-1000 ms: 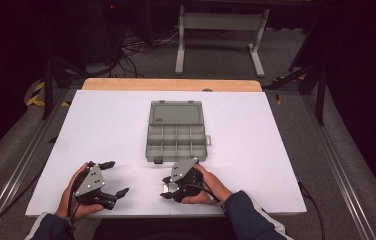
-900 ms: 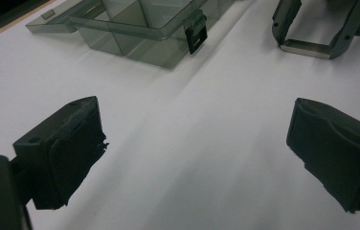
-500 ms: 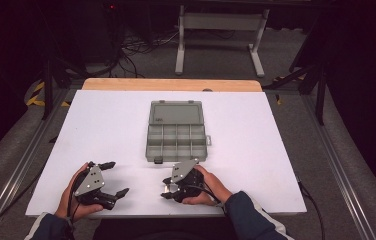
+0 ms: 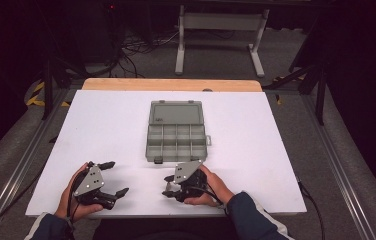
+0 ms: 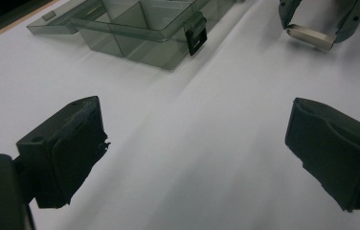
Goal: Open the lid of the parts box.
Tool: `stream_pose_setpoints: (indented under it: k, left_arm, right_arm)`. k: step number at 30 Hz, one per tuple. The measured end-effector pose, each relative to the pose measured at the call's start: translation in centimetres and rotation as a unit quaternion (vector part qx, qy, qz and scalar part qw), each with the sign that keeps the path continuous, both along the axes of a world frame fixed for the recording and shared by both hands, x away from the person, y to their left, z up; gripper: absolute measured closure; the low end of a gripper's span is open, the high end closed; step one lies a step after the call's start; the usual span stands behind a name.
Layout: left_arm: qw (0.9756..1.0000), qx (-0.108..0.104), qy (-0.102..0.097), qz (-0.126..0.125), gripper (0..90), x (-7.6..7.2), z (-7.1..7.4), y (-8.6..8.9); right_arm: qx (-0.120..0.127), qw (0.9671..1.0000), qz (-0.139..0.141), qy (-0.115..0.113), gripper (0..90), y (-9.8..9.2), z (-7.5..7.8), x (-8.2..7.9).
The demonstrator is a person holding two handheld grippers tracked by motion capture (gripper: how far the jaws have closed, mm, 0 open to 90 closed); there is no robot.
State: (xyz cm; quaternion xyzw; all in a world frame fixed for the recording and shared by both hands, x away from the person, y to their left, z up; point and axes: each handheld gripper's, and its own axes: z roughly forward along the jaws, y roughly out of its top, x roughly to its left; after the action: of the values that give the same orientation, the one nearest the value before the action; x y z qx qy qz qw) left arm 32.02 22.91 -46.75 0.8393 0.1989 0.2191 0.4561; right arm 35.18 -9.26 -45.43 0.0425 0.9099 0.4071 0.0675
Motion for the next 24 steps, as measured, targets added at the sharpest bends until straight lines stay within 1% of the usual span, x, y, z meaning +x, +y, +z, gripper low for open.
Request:
stream_pose_setpoints:
  k: [9,10,13,14,24]
  left_arm:
    - [1.0000,-0.006,0.000,0.001,7.1,0.0,0.1,0.1]
    - [1.0000,-0.005,0.000,0.001,7.1,0.0,0.1,0.1]
    - [1.0000,-0.007,0.000,0.001,7.1,-0.1,0.1,0.1]
    - [1.0000,-0.006,0.000,0.001,7.1,0.0,0.1,0.1]
    - [1.0000,-0.007,-0.001,0.000,7.1,0.0,0.1,0.1]
  right_arm:
    - [0.016,0.9997,-0.011,-0.013,53.5,-0.4,0.6,-0.1]
    - [0.021,0.9996,-0.014,-0.015,53.5,-0.5,0.8,-0.2]
    - [0.025,0.9993,-0.016,-0.021,53.5,-0.6,1.0,-0.2]
    - [0.031,0.9991,-0.021,-0.022,53.5,-0.8,1.2,-0.3]
    - [0.040,0.9981,-0.029,-0.037,53.5,-1.1,1.8,-0.3]
